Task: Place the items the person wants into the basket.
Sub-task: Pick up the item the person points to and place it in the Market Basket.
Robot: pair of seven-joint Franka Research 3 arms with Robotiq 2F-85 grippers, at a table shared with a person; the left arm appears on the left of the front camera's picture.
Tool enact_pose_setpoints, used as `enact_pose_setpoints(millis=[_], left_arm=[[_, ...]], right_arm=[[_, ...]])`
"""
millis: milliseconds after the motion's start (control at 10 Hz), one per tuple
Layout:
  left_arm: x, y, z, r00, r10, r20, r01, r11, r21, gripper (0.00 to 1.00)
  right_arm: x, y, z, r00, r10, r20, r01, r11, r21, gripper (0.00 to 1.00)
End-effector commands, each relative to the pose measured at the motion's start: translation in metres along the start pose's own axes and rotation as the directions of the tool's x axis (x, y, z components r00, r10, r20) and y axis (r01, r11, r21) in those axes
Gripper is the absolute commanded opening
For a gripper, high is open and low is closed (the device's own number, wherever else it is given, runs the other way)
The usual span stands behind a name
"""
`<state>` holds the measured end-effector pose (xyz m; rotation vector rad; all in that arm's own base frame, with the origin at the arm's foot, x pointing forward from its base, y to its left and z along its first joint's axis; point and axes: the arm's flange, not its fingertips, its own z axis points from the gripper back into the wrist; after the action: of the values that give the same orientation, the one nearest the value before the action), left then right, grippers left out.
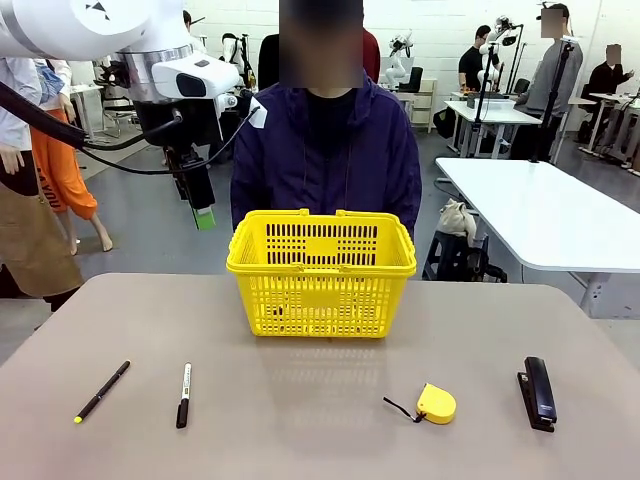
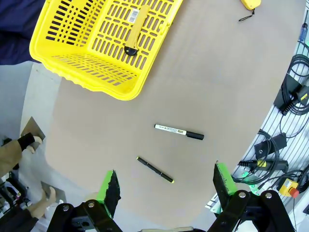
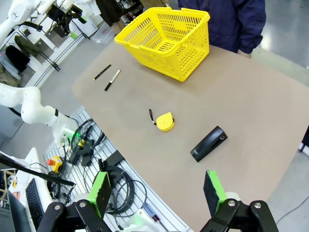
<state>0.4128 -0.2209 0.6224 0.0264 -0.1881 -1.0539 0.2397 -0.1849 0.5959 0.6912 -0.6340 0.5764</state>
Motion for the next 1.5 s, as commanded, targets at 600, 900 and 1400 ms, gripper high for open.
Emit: enact_pose_setpoints(millis=[600, 900, 1400], left_arm=[[-0.174, 0.053, 0.003, 0.914, -0.214, 0.344, 0.259, 0.962, -0.089, 1.00], [-0.282, 0.085, -0.029, 0.790, -0.044, 0.611, 0.217, 0.953, -0.213, 1.00], [-0.336, 0.092, -0.019, 0.750, 0.015, 0.662, 0.149, 0.970, -0.191, 1.00]], right_arm=[[0.001, 0.000, 0.001, 1.000, 0.017, 0.026, -0.018, 1.000, 0.021, 1.00], [0.001, 0.000, 0.001, 1.000, 0.017, 0.026, -0.018, 1.000, 0.021, 1.00], [0.001, 0.000, 0.001, 1.000, 0.017, 0.026, -0.018, 1.000, 0.021, 1.00]])
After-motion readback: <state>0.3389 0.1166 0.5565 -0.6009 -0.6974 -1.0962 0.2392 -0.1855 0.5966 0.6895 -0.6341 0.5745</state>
